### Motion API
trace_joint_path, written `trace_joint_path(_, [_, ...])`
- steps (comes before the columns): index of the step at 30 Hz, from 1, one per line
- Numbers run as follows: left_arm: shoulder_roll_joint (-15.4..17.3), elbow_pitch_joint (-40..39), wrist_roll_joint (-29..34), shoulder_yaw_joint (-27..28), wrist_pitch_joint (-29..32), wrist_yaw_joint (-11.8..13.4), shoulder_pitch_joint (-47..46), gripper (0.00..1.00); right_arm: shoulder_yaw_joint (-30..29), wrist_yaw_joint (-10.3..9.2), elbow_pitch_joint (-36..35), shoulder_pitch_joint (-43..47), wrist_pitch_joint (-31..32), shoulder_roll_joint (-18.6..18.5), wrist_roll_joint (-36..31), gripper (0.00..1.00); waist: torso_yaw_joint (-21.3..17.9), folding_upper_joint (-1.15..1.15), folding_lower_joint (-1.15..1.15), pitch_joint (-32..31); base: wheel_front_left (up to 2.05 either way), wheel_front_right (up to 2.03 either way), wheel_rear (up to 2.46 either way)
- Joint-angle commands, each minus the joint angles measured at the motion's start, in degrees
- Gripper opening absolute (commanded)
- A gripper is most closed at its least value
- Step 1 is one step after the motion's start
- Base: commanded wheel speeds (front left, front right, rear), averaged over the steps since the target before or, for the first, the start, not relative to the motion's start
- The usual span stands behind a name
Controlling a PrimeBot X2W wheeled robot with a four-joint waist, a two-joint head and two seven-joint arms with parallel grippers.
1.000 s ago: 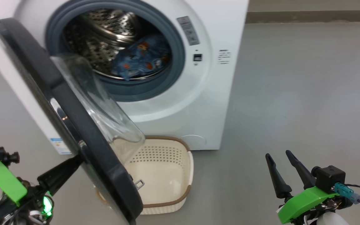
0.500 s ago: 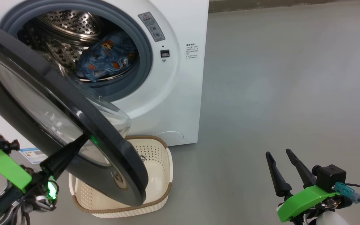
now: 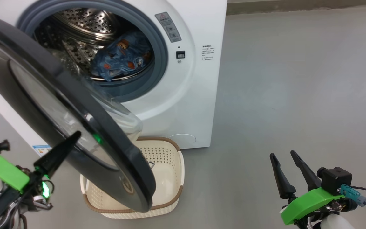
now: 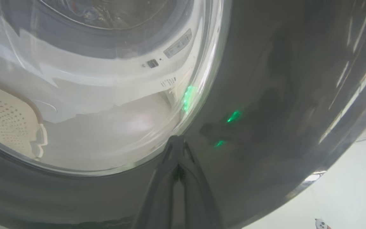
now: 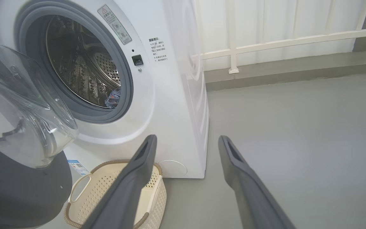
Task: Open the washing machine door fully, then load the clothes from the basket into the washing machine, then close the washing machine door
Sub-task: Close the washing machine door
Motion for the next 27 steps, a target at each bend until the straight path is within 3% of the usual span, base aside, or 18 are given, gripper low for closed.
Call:
trace_joint_path(1, [2.34, -1.81, 0.98, 2.51, -0.84, -0.62, -1.99, 0.00, 0.75, 0.43, -1.31, -1.06, -0.71, -0.21, -0.14, 1.00, 0.52, 0.00, 0.00, -0.24, 0.00, 0.00, 0.00])
trace_joint_path(2, [2.33, -1.94, 1.66, 2.98, -2.09, -0.90, -1.95, 0.00, 0.68, 0.43, -1.31, -0.99, -0.71, -0.21, -0.13, 1.00, 0.74, 0.00, 0.00, -0.32, 0.00, 0.00, 0.00])
trace_joint_path(3, [2.37, -2.11, 2.50, 3.31, -3.32, -1.18, -1.87, 0.24, 0.61, 0.43, -1.31, -0.93, -0.71, -0.23, -0.12, 1.00, 0.94, 0.00, 0.00, -0.39, 0.00, 0.00, 0.00])
trace_joint_path(4, [2.43, -2.43, 3.39, 3.45, -4.36, -1.51, -1.68, 0.40, 0.54, 0.43, -1.30, -0.89, -0.71, -0.27, -0.11, 1.00, 1.12, 0.00, 0.00, -0.48, 0.00, 0.00, 0.00])
trace_joint_path(6, [2.73, -3.40, 5.67, 3.74, -6.85, -2.17, -1.10, 0.96, 0.45, 0.43, -1.29, -0.87, -0.71, -0.39, -0.07, 1.00, 1.38, 0.00, 0.00, -0.69, 0.00, 0.00, 0.00])
trace_joint_path(12, [2.44, -8.58, 12.33, 4.31, -15.62, -3.30, 3.40, 1.00, -0.35, 0.43, -1.92, -0.46, -0.71, -0.93, 0.02, 1.00, 1.69, 0.00, 0.00, -1.09, 0.00, 0.00, 0.00])
trace_joint_path(18, [5.40, -14.74, 23.09, -1.59, -28.55, -3.37, 8.64, 1.00, -1.67, 0.43, -3.23, -0.07, -0.71, -1.37, -0.45, 1.00, 1.80, 0.00, 0.00, -0.91, 0.00, 0.00, 0.00])
trace_joint_path(23, [8.63, -13.40, 32.15, -5.43, -42.74, -3.38, 11.46, 1.00, -2.23, 0.43, -4.18, 0.53, -0.71, -1.62, -0.85, 1.00, 1.62, 0.00, 0.00, -0.76, 0.00, 0.00, 0.00])
trace_joint_path(27, [9.39, -9.62, 37.48, -8.52, -52.65, -3.39, 12.37, 1.00, -2.37, 0.43, -4.52, 0.80, -0.71, -1.63, -1.02, 1.00, 1.34, 0.00, 0.00, -0.78, 0.00, 0.00, 0.00])
